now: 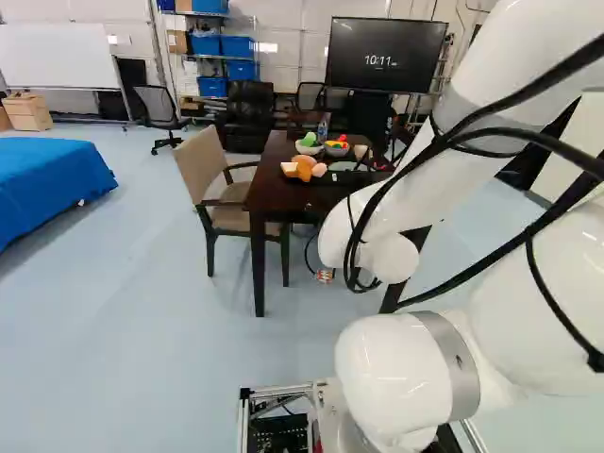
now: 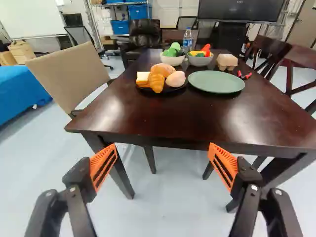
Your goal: Move the croissant to the empty plate
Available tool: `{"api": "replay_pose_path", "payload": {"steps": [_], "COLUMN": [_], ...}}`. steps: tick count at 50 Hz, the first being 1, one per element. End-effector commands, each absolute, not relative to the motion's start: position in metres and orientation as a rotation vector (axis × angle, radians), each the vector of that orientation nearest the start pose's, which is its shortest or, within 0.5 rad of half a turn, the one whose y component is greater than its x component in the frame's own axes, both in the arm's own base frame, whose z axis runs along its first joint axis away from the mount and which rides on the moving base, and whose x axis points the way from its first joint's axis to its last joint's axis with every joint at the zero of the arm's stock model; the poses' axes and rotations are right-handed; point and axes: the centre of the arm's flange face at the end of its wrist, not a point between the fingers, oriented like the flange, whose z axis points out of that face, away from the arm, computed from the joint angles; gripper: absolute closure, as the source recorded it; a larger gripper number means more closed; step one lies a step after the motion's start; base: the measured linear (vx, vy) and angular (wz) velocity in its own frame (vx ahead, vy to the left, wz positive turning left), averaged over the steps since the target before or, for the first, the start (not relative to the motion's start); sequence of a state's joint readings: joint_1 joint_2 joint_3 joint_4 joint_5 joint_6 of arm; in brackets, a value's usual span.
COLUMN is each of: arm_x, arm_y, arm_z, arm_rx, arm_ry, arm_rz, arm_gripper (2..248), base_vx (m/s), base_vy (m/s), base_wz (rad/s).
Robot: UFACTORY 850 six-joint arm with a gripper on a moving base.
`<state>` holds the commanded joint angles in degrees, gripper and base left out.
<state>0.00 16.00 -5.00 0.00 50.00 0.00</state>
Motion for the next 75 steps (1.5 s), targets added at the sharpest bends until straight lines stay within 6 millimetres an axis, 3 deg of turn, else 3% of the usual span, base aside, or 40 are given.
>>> {"api": "replay_pose_path", "payload": {"steps": [35,75], "arm_x": [0.2703,0.2717], "arm_y": [0.0,0.0003], "arm_z": [0.3656,0.3673], "arm_rx": [-2.558,-2.553], "arm_ry": [0.0,-0.002], "arm_rz": [-1.824,-1.83], "arm_gripper": [3,3], "base_vx": [0.184,0.003], "base_vy": [0.009,0.0], "base_wz": [-0.018,-0.001]}}
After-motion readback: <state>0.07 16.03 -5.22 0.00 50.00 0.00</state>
